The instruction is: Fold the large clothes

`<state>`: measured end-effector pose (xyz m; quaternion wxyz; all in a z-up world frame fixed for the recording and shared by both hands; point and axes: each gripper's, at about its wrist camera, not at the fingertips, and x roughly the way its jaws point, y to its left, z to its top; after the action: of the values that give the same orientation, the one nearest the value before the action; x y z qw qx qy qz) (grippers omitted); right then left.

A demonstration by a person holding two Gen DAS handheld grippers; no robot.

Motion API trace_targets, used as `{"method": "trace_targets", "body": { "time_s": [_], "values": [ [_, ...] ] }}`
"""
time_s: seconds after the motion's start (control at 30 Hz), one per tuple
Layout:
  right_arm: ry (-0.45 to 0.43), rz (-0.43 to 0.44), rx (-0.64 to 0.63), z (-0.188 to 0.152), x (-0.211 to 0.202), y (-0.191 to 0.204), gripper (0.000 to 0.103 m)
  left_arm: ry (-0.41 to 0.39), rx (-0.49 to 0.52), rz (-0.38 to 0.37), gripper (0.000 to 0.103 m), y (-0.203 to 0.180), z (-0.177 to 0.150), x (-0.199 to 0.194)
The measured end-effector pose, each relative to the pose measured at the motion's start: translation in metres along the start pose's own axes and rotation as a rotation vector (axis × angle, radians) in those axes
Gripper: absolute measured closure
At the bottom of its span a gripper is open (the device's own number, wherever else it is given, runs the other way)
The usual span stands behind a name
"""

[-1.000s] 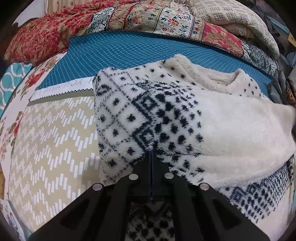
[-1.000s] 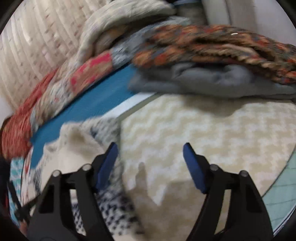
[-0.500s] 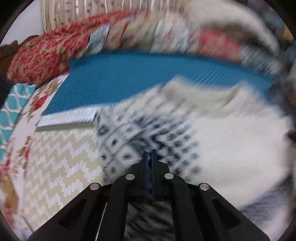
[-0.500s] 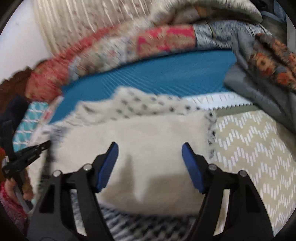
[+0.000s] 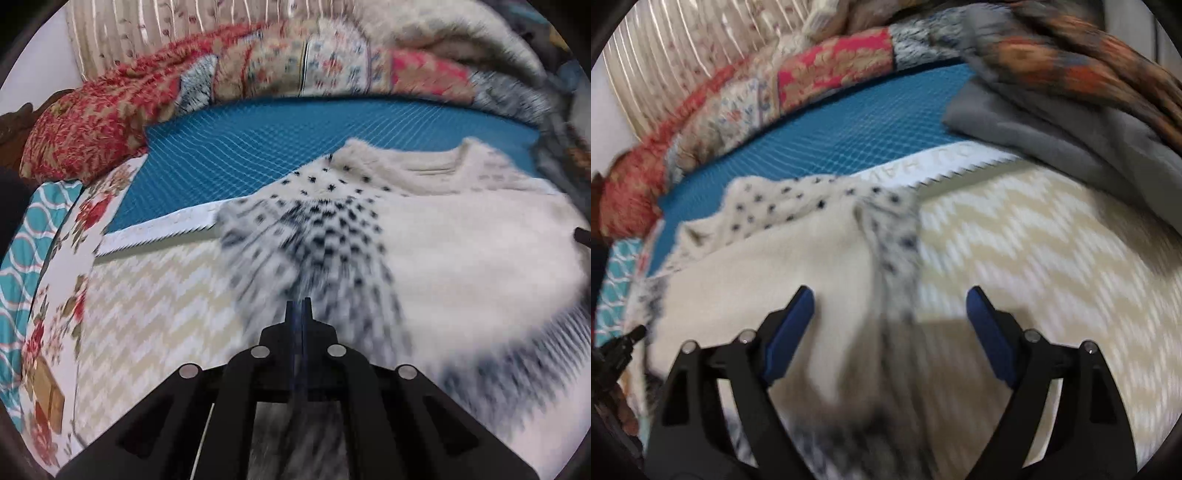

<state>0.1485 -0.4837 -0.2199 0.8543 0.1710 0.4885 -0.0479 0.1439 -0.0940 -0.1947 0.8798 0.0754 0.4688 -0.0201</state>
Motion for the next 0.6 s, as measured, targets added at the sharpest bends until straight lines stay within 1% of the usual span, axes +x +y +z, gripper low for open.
{"method": "trace_targets", "body": {
  "time_s": [0.03,0.07,0.1,0.13,0.2,0.23,0.27,0.33,0.37,0.4,0.47,0.53,0.57,0.6],
  "values": [
    [0.005,0.025,-0.001,-0.012,-0.014,-0.007,0.022,0.003,-0.005,-0.019,0.01,0.006,-0.011,-0.009],
    [0.024,0.057,-0.003,-0.032,-0.031,-0.019,0.022,0.032,-0.025,-0.067,0.011,0.021,-0.035,-0.024],
    [0.044,0.082,-0.004,-0.047,-0.043,-0.026,0.022,0.057,-0.042,-0.096,0.013,0.033,-0.051,-0.029],
    [0.078,0.125,-0.002,-0.067,-0.057,-0.036,0.022,0.113,-0.076,-0.146,0.015,0.048,-0.077,-0.037],
    [0.128,0.186,0.018,-0.097,-0.076,-0.052,0.022,0.201,-0.132,-0.22,0.018,0.069,-0.118,-0.045],
    [0.151,0.211,0.033,-0.11,-0.085,-0.058,0.022,0.214,-0.149,-0.244,0.018,0.074,-0.131,-0.049],
    [0.167,0.241,0.05,-0.128,-0.097,-0.067,0.022,0.229,-0.184,-0.283,0.02,0.079,-0.154,-0.057],
    [0.192,0.304,0.089,-0.161,-0.119,-0.084,0.022,0.239,-0.241,-0.333,0.024,0.081,-0.185,-0.07],
    [0.203,0.325,0.103,-0.171,-0.124,-0.087,0.023,0.235,-0.283,-0.365,0.029,0.081,-0.202,-0.077],
    [0.214,0.351,0.115,-0.182,-0.129,-0.089,0.025,0.23,-0.305,-0.381,0.034,0.08,-0.213,-0.081],
    [0.226,0.379,0.113,-0.206,-0.142,-0.091,0.029,0.232,-0.353,-0.404,0.037,0.081,-0.234,-0.085],
    [0.23,0.396,0.104,-0.221,-0.152,-0.091,0.035,0.221,-0.395,-0.424,0.038,0.08,-0.25,-0.09],
    [0.236,0.41,0.105,-0.229,-0.157,-0.091,0.036,0.218,-0.413,-0.437,0.039,0.08,-0.256,-0.092],
    [0.247,0.419,0.107,-0.235,-0.16,-0.091,0.038,0.229,-0.421,-0.441,0.04,0.078,-0.263,-0.094]
  ]
}}
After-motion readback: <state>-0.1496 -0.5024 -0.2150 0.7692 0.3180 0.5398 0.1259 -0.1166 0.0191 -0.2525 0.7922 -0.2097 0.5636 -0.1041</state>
